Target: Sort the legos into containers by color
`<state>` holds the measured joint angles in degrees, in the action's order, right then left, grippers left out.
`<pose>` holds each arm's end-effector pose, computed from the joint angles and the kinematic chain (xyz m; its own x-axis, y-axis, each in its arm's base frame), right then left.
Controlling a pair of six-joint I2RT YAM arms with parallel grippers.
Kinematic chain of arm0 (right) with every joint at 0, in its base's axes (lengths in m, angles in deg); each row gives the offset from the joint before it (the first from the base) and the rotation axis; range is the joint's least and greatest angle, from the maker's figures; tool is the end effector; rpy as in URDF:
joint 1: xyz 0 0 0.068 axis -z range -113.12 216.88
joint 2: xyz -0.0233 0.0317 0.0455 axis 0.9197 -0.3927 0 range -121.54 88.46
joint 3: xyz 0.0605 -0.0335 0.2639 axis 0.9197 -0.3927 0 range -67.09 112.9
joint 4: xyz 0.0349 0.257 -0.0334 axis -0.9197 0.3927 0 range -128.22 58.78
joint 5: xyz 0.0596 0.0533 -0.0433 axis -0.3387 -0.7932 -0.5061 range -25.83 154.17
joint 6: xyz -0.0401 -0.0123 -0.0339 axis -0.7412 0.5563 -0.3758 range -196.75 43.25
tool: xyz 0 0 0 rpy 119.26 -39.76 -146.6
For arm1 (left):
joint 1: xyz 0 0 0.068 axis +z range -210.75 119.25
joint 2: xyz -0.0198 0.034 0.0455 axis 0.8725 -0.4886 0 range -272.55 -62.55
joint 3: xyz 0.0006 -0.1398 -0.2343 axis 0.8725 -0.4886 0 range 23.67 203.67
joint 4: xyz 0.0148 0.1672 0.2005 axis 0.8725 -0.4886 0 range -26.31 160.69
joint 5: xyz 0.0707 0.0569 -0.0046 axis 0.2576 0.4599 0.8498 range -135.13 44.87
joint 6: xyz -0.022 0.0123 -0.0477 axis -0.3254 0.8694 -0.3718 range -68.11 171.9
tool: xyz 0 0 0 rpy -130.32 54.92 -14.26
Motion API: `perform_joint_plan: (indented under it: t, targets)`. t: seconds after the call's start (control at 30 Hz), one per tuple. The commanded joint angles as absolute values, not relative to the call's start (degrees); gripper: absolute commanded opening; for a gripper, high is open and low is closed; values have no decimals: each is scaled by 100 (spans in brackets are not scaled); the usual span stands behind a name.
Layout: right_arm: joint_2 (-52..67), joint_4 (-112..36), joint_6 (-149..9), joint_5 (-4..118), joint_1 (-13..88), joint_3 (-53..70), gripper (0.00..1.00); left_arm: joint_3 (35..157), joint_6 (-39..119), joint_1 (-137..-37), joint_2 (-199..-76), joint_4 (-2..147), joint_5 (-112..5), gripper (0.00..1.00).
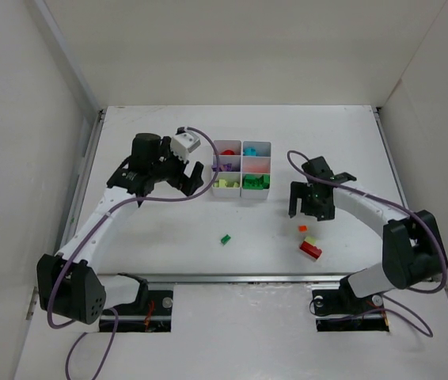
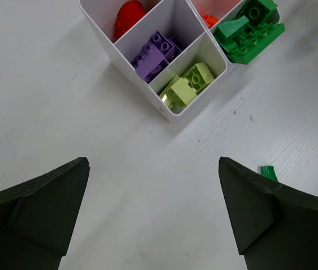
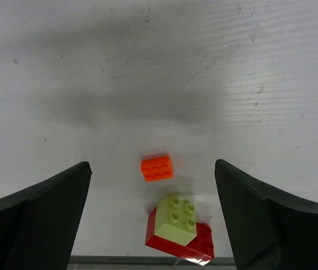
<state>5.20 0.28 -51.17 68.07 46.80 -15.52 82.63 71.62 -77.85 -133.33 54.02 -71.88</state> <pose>0.2509 0.0891 0.1950 -0.9356 0.1165 -0.3332 0.0920 0.9918 0.0885 0.2611 -0.0971 0.3208 -0.2130 0.3808 -0.8998 0.7569 0.6467 0.0945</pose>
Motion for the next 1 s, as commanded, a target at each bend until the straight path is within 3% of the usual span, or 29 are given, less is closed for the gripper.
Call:
perform_joint_plan:
  t: [0.0,0.23,0.37,0.47,0.53,0.67,0.77,0.8,0.83,0.9,0.97]
  targets:
    - [252,-52,-5345,6567,4719,-1533,91,8177,7079,-7754,-13093,5689,-7256,99]
    - [110,-227,-5284,6391,4719,-1884,69,8177,7079,-7701,-13093,5741,-7256,99]
    - [-12,-228,-5232,6469,4719,-1884,67,8177,7079,-7701,-13093,5742,-7256,99]
    - [-65,-228,-5179,6523,4666,-1884,55,8177,7079,-7701,-13093,5742,-7256,99]
    - [-66,-228,-5126,6575,4596,-1884,53,8177,7079,-7649,-13093,5742,-7256,99]
    - [-13,-228,-5004,6637,4491,-1884,31,8177,7079,-7648,-13093,5742,-7256,99]
    - [48,-228,-5003,6637,4491,-1884,22,8177,7079,-7648,-13093,5742,-7256,99]
    - [118,-175,-5003,6637,4491,-1884,11,8177,7079,-7648,-13093,5742,-7256,99]
    - [119,-175,-4951,6637,4491,-1884,7,8177,7079,-7648,-13093,5742,-7256,99]
    - [259,-175,-4950,6689,4491,-1884,0,8177,7079,-7648,-13093,5742,-7308,99]
    - [443,-52,-4950,6690,4491,-1648,0,8177,7079,-7648,-13093,5742,-7308,99]
